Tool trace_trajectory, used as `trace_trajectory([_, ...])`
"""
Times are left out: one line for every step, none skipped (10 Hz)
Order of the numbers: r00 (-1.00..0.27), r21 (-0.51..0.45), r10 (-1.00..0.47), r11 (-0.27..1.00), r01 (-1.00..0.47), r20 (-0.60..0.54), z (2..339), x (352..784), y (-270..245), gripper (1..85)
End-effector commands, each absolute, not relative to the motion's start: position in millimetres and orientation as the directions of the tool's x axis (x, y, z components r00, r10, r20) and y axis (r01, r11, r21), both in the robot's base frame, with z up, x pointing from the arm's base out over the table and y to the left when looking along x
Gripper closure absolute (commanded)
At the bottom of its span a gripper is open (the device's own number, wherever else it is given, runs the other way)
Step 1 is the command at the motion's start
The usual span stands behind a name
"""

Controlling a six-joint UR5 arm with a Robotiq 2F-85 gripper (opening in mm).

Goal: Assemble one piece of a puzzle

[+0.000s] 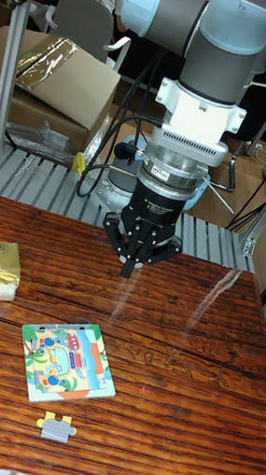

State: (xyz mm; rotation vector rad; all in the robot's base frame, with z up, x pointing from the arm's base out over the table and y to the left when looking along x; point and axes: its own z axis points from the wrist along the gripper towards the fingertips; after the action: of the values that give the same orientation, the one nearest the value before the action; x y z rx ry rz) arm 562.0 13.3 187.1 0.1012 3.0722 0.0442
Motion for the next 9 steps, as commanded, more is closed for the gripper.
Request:
trace_trajectory([-0.996, 0.045, 0.063, 0.997, 0.06, -0.068, 188.8, 563.4, 16.6, 84.3])
trace_trajectory([-0.996, 0.043, 0.063, 0.997, 0.06, -0.068, 188.7, 563.5, 16.3, 84.3])
trace_trajectory([-0.996, 0.043, 0.061, 0.997, 0.058, -0.068, 188.9, 563.6, 16.2, 84.3])
trace_trajectory([-0.996, 0.043, 0.06, 0.997, 0.057, -0.068, 189.1, 563.8, 16.2, 84.3])
trace_trajectory([-0.996, 0.043, 0.06, 0.997, 0.057, -0.068, 189.1, 563.8, 16.2, 84.3])
trace_trajectory([-0.996, 0.043, 0.061, 0.997, 0.058, -0.068, 189.1, 563.8, 16.2, 84.3])
trace_trajectory([-0.996, 0.043, 0.063, 0.997, 0.06, -0.068, 188.9, 563.9, 16.3, 84.3])
trace_trajectory([-0.996, 0.042, 0.064, 0.997, 0.061, -0.068, 188.4, 564.1, 15.9, 84.3])
trace_trajectory([-0.996, 0.042, 0.064, 0.997, 0.061, -0.068, 188.2, 564.2, 15.9, 84.3])
